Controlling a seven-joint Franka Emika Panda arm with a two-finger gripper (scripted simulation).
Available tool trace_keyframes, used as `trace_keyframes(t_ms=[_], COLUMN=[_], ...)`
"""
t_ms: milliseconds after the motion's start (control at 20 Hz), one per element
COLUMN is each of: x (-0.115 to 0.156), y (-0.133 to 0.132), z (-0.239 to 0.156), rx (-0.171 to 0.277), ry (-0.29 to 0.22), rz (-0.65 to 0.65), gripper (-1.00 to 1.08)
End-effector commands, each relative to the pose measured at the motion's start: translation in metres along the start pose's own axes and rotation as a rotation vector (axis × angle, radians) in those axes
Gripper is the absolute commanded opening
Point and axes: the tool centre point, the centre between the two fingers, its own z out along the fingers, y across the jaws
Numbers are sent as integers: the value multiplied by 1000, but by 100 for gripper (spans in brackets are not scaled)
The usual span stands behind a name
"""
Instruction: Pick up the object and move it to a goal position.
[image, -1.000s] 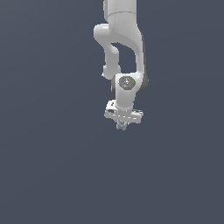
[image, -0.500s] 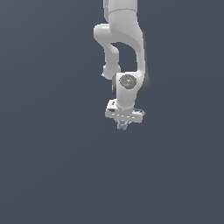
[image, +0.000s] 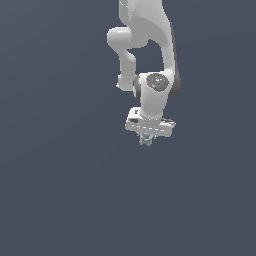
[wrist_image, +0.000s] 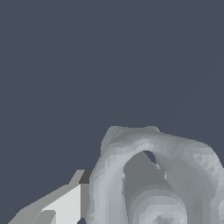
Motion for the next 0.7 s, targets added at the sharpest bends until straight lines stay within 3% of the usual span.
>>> trace_keyframes(t_ms=[0, 650], x=[4, 29], y=[-11, -76], z=[-20, -141], rx=[0, 0], ry=[1, 1], rz=[0, 0], gripper=[-100, -100])
